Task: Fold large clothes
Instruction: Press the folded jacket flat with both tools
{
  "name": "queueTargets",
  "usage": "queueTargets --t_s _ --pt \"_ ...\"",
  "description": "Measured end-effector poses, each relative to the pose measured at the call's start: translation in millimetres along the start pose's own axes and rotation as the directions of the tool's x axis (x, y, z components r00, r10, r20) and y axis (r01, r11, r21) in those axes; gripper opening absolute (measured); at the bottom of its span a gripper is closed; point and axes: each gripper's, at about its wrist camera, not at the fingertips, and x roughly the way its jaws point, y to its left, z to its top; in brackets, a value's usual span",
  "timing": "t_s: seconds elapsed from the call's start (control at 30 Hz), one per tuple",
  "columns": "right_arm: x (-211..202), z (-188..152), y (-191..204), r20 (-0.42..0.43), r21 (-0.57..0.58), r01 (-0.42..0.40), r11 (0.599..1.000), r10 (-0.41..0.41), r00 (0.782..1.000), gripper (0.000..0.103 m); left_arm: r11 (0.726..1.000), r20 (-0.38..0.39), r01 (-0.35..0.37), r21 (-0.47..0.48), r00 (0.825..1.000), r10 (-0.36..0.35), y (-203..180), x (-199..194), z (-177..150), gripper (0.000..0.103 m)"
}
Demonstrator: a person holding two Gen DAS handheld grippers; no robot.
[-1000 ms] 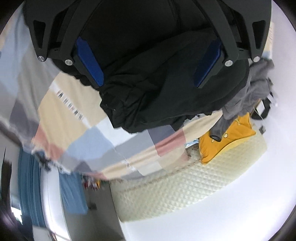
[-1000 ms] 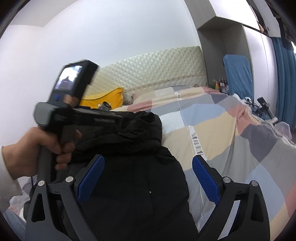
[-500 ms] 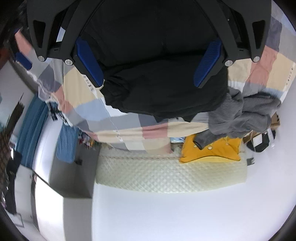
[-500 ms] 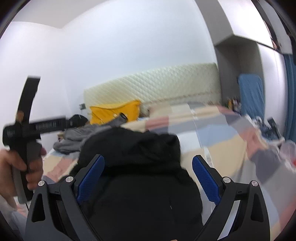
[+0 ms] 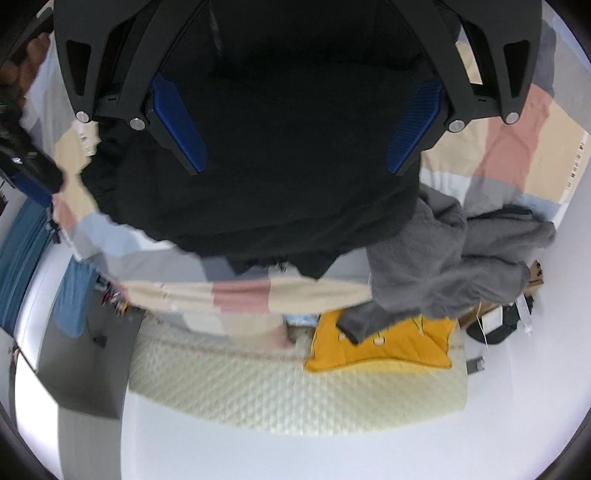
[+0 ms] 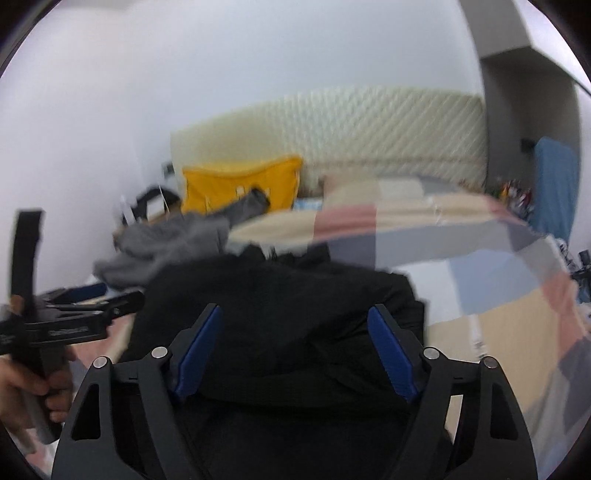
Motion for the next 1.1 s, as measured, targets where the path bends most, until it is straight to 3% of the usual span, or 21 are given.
queueTargets --t_s 0.1,0.27,0.37,0.53,0.9,1.1 --pt "51 -9 -10 -0.065 0.000 0.072 0.997 -0.072 0.995 0.075 1.000 -0.023 -0.016 0.003 1.000 0.016 3 32 -1 0.098" --pt "105 -22 -31 -0.130 0.026 0.072 0.997 -0.068 0.989 0.077 0.998 -0.053 -0.020 0.054 0.998 0.023 4 73 5 0.099" --pt "126 -24 -36 -0.132 0.004 0.090 0.996 -0.089 0.987 0.087 0.996 -0.066 -0.020 0.081 0.997 0.025 3 90 7 0.102" --pt "151 -28 -47 -0.149 0.007 0.062 0.998 -0.061 0.987 0.094 0.997 -0.068 0.005 0.083 0.998 0.001 9 114 2 0.103" --pt "196 -34 -55 -0.197 -0.031 0.036 0.999 -0.042 0.980 0.100 0.996 -0.054 -0.021 0.085 0.998 0.026 6 150 -8 0.103" --pt "186 -28 -53 -0.265 -0.003 0.028 1.000 -0.027 0.964 0.098 0.998 -0.098 0.011 0.067 0.995 -0.004 15 129 -4 0.103"
